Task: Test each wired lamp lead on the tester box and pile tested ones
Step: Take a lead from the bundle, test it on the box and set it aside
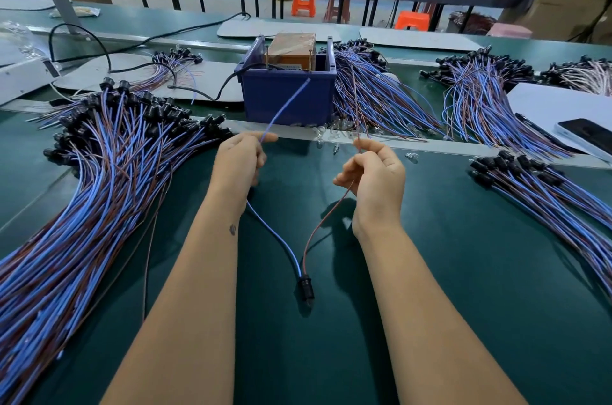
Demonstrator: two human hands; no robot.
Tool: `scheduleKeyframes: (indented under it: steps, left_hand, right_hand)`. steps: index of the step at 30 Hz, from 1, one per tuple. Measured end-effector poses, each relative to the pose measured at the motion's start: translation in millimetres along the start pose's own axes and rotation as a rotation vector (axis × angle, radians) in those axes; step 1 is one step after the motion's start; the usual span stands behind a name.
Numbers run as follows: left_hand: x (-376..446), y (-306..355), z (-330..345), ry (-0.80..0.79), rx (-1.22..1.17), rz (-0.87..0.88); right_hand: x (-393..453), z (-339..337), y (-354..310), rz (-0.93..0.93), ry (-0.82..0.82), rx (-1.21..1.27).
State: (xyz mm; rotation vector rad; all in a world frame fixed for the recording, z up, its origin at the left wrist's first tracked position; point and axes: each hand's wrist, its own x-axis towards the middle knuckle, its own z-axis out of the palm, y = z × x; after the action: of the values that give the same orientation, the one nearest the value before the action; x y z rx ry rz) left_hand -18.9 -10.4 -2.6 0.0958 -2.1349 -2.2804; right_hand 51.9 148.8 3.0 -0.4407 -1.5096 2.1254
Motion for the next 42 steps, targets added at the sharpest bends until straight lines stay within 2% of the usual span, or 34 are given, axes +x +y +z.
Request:
scheduleKeyframes:
  steps: [4,9,13,17,19,21,24,27,32,37,42]
  left_hand:
    - [-9.6,-4.0,4.1,-0.085,0.166,0.134]
    - [-10.4,-5.7,10.4,-0.031,0.263,0.138]
    - [-11.8,-6.5,8.0,-0.022,0.315,0.175]
    - [-12.7,-7.9,8.2,0.033,0.367,0.210]
    - [-13.5,-6.9,8.4,0.080,0.403,0.240]
    - [-13.3,-6.9,8.4,0.087,0.394,0.251]
    - [-13.3,-8.4,9.4,0.081,0.369,0.219]
    - [-14.3,-11.4,11.6,0.060,0.372,0.277]
    - [-11.3,-4.9,15.2,0.071,0.342,0.327]
    - [4.0,13.1,22.4,0.056,0.261,0.260]
    - [21.1,25.8,27.7,0.107,0.157,0.315]
  right_hand:
    - [-1.4,0.3,1.7,0.004,-0.055,-0.026]
    - [-2.0,-0.2,1.2,0.000,-0.051,-0.056]
    - [-1.2,-2.4,0.0,-0.075,0.017,-0.128]
    - [-0.6,-2.9,2.0,-0.186,-0.002,-0.187]
    - [1.0,-3.3,5.5,-0.220,-0.024,-0.297]
    - [2.7,-4.0,8.2,-0.227,-0.035,-0.410]
    - [1.8,-3.0,9.4,-0.247,-0.086,-0.409]
    - [-1.1,-2.8,9.0,-0.268,-0.113,-0.461]
    - [2.0,3.6,5.2,-0.191,-0.109,-0.467]
    - [17.6,18.1,-3.4,-0.167,-0.040,-0.449]
    - [34.8,35.3,-5.5,-0.125,0.079,-0.341]
